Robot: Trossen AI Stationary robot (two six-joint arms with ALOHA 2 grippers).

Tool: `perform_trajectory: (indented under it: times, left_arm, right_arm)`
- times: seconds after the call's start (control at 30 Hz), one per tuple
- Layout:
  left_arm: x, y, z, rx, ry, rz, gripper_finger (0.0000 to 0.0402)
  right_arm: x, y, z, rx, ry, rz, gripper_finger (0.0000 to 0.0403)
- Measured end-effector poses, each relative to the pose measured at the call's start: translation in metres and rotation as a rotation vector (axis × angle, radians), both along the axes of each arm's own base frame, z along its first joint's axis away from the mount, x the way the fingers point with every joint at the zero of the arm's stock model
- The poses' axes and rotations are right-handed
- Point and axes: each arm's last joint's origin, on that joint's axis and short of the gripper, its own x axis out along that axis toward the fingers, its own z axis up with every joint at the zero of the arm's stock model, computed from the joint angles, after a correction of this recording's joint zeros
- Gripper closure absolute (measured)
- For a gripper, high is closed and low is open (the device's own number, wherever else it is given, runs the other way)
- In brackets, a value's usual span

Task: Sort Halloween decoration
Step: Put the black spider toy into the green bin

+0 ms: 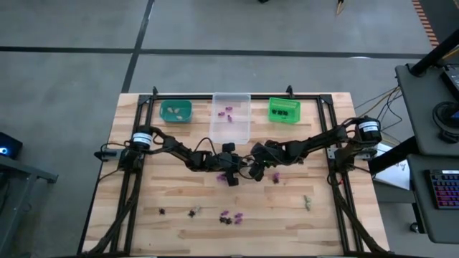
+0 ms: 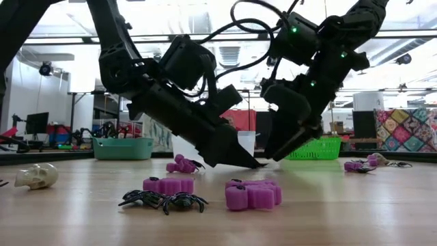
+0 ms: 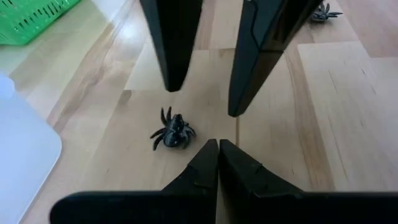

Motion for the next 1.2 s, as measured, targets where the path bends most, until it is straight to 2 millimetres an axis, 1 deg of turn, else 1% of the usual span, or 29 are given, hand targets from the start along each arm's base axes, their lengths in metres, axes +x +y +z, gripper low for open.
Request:
perform_trajectory:
  times: [0.1,0.23,0.4,0.6,0.67,0.83,1.03,1.13,1.2]
  left_arm:
    - [-0.001,-0.003,0.003,0.002,0.001,-0.009,0.0402]
    - [-0.003,-0.006,0.010,0.018,0.028,-0.023,0.0402]
    - [-0.010,-0.006,0.020,0.020,0.088,-0.028,0.0402]
    - [-0.016,-0.005,0.030,0.022,0.092,-0.030,0.0402]
    - [-0.018,-0.005,0.031,0.028,0.093,-0.033,0.0402]
    - [-0.016,-0.005,0.033,0.032,0.058,-0.037,0.0402]
    - [-0.011,-0.005,0.025,0.065,0.013,-0.057,0.0402]
    - [-0.008,-0.005,0.023,0.079,-0.022,-0.064,0.0399]
    - [-0.007,-0.005,0.022,0.096,-0.033,-0.073,0.0389]
  right_arm:
    - [0.001,0.000,0.000,-0.072,0.012,0.098,0.0193]
    - [0.002,0.004,-0.008,-0.190,0.053,0.275,0.0193]
    - [0.007,0.003,-0.017,-0.263,0.066,0.342,0.0196]
    - [0.010,0.003,-0.022,-0.287,0.058,0.351,0.0226]
    - [0.010,0.003,-0.022,-0.287,0.057,0.351,0.0239]
    - [0.008,0.002,-0.013,-0.283,0.043,0.323,0.0262]
    - [0.006,0.003,0.002,-0.292,0.000,0.316,0.0268]
    - [0.004,0.004,0.005,-0.290,0.000,0.318,0.0268]
    - [0.003,0.003,0.005,-0.289,0.008,0.319,0.0268]
